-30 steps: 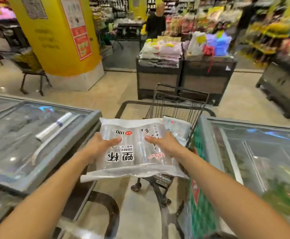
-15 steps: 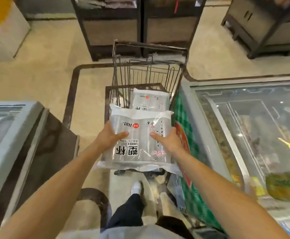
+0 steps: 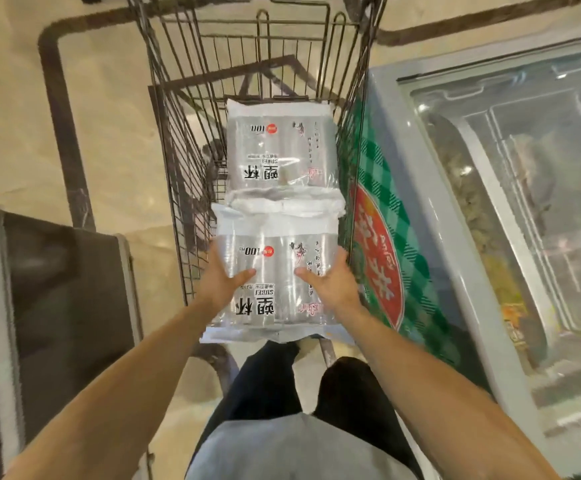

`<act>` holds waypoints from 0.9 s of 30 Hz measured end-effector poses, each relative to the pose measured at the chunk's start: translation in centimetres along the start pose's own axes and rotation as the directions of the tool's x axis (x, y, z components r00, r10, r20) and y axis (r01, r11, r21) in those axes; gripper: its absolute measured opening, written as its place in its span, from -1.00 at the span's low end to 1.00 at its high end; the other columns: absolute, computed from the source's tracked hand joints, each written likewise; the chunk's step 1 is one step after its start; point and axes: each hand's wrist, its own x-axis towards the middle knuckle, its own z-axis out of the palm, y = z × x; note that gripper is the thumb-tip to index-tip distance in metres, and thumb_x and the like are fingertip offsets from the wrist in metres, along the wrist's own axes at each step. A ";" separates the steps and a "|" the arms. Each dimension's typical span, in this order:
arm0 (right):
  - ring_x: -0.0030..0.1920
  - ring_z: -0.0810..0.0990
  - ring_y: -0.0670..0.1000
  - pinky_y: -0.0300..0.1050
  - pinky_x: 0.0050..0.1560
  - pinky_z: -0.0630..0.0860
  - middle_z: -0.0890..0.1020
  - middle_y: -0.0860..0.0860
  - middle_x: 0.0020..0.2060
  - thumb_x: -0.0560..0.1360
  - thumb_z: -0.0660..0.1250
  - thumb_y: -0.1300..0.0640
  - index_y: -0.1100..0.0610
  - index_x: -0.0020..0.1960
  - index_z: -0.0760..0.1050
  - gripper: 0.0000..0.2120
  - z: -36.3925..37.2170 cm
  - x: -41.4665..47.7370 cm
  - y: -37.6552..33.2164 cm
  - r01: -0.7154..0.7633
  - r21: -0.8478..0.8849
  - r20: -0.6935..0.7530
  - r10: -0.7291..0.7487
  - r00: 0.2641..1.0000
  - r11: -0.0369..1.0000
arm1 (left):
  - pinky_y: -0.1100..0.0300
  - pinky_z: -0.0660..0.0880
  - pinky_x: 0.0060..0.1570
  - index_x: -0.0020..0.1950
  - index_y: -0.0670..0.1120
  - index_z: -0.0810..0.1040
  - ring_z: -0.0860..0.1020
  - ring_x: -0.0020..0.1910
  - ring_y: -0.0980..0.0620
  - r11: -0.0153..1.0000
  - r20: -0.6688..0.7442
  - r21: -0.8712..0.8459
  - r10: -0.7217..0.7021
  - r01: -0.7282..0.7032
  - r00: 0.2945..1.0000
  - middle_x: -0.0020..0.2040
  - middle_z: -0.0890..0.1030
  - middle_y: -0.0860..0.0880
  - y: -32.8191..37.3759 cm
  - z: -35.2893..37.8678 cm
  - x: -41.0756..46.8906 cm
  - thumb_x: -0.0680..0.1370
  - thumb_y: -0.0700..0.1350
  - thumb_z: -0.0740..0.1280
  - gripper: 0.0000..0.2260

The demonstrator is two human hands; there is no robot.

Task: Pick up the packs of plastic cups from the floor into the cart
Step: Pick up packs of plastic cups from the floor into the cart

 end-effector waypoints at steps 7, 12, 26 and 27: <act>0.64 0.24 0.25 0.16 0.57 0.27 0.16 0.20 0.68 0.47 0.58 -0.25 0.18 0.69 -0.03 0.12 2.4 3.3 1.1 -0.104 -0.071 -0.028 0.102 0.994 0.992 | -0.15 0.39 0.44 0.73 -0.09 -0.01 0.38 0.55 -0.31 0.984 0.074 0.023 -0.179 0.177 0.981 0.62 0.35 -0.24 -1.6 2.1 3.0 0.59 -0.11 0.54 -0.09; 0.57 0.31 0.21 0.10 0.50 0.34 0.26 0.19 0.60 0.47 0.62 -0.18 0.20 0.57 0.07 -0.01 4.3 5.0 2.0 -0.153 -0.011 -0.045 0.153 0.987 0.988 | -0.20 0.37 0.48 0.73 -0.02 -0.01 0.39 0.55 -0.31 0.981 0.062 0.060 -0.191 0.187 0.980 0.62 0.36 -0.19 -3.3 2.2 5.1 0.55 -0.02 0.59 -0.04; 0.48 0.44 0.30 0.23 0.39 0.53 0.37 0.28 0.52 0.45 0.58 -0.30 0.21 0.64 0.05 0.09 4.9 4.5 1.2 -0.176 -0.178 -0.100 0.160 0.982 0.968 | -0.31 0.13 0.61 0.73 -0.02 -0.35 0.05 0.71 -0.33 0.924 0.078 0.322 -0.244 0.207 0.967 0.75 -0.05 -0.25 -3.0 1.4 5.0 0.52 0.30 0.49 0.18; 0.51 0.42 0.30 0.25 0.40 0.51 0.34 0.29 0.54 0.47 0.56 -0.32 0.23 0.66 0.01 0.12 4.7 4.2 0.9 -0.167 -0.204 -0.103 0.149 0.984 0.965 | -0.32 0.15 0.62 0.73 -0.01 -0.37 0.06 0.71 -0.34 0.919 0.086 0.342 -0.236 0.194 0.968 0.75 -0.06 -0.26 -2.6 1.1 4.8 0.54 0.33 0.46 0.17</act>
